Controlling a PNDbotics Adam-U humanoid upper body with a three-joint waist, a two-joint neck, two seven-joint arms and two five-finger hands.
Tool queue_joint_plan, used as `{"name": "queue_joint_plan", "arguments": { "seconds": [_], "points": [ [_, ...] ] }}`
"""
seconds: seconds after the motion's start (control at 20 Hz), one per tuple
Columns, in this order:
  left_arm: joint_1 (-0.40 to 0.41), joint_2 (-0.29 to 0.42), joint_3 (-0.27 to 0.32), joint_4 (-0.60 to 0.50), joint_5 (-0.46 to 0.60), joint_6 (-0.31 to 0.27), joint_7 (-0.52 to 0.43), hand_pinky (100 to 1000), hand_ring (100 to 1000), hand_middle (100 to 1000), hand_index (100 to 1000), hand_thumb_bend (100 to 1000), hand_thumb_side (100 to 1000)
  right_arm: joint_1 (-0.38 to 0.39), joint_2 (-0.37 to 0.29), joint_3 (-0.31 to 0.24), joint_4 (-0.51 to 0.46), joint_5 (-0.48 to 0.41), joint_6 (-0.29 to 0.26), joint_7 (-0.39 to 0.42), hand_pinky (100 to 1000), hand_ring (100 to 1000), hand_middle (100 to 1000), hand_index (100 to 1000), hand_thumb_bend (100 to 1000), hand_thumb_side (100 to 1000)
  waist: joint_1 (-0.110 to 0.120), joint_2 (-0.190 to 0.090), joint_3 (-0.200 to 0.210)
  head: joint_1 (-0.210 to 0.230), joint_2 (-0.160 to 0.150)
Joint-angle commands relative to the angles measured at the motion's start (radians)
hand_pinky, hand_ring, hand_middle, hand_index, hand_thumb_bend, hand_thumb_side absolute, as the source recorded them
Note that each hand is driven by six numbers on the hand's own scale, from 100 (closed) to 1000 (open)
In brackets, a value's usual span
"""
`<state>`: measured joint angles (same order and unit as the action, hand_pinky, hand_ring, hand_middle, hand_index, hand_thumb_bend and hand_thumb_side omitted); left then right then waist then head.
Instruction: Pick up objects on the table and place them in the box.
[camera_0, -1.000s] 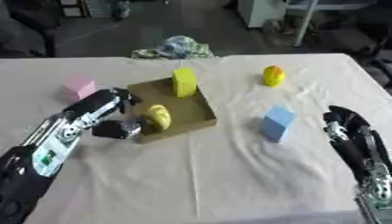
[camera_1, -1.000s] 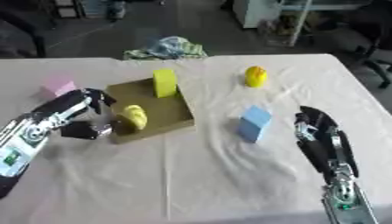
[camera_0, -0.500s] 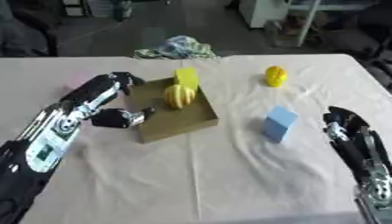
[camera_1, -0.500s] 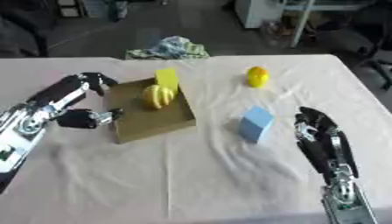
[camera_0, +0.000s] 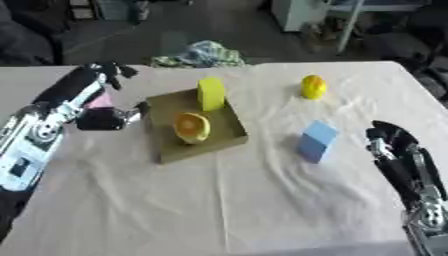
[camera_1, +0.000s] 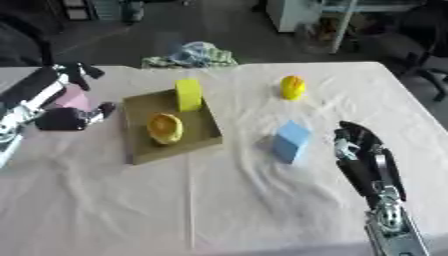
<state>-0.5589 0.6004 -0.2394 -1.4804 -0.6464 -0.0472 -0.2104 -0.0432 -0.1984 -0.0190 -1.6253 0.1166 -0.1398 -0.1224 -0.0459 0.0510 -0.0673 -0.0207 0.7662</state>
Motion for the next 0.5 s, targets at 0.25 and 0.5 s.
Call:
{"name": "queue_joint_plan", "arguments": {
  "seconds": [0.25, 0.5],
  "points": [
    [-0.077, 0.147, 0.069, 0.100, -0.064, -0.031, -0.128, 789, 719, 785, 893, 438, 606, -0.009, -0.031, -0.010, -0.008, 0.005, -0.002, 0.000, 707, 777, 674, 793, 100, 498, 0.012, -0.018, -0.003, -0.010, 0.004],
    [-0.135, 0.096, 0.102, 0.294, -0.198, -0.002, -0.105, 789, 733, 797, 898, 448, 596, -0.008, -0.032, -0.008, -0.005, 0.005, -0.002, 0.002, 708, 778, 673, 793, 100, 497, 0.010, -0.020, -0.010, -0.010, 0.004]
  ]
}}
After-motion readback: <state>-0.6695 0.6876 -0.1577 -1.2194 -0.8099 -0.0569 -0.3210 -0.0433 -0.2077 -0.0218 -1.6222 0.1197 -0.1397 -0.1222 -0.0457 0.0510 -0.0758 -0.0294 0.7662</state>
